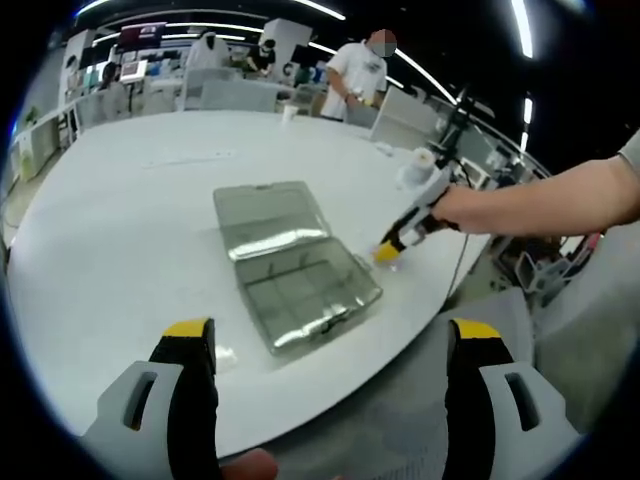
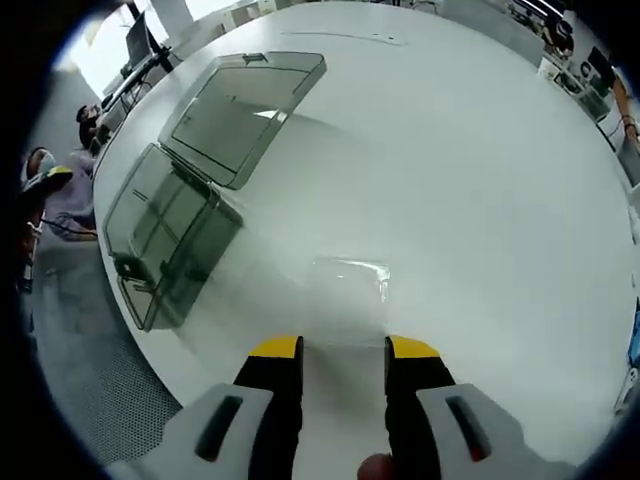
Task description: Insert the divider into the dual guide fixture by aligning both edges with the guide slots and pushing it downward to the bottom, including one-sided entry, uneven engagement, binding, and posture correction.
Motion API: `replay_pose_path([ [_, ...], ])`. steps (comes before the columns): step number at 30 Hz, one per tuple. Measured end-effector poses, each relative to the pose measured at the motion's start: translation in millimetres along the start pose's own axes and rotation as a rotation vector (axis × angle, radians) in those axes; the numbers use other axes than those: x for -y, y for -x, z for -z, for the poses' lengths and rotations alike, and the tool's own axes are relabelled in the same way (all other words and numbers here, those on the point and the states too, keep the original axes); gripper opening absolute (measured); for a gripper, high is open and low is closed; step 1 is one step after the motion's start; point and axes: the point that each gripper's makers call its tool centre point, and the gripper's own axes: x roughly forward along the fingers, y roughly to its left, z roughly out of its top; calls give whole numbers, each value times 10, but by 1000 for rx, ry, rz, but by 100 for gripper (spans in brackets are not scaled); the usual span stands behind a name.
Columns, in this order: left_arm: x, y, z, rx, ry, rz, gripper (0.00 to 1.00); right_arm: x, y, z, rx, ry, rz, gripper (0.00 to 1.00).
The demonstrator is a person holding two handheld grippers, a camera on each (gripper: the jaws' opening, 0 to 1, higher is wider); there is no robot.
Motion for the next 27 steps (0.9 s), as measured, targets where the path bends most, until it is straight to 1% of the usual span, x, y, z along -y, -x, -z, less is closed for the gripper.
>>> replay_pose_path([
  [4, 5, -9, -3, 0, 0, 3, 94, -3, 18, 1, -2, 2, -8, 27],
  [8, 12, -24, -5, -2, -2, 6, 94, 46, -18, -12, -7, 7, -13, 27],
  [10, 16, -26, -11, 0, -1, 8, 94, 25, -6, -8, -6, 5, -19, 27],
  [20, 32, -69, -19, -3, -2, 18, 94, 13, 32, -31, -16, 65, -41, 27],
  [23, 37, -85, -22, -4, -3, 21, 94, 53, 21, -52, -15, 78, -51, 27],
  [27, 47, -112, -18, -6, -1, 28, 93, 11, 71, -78, -16, 116, -62, 27],
])
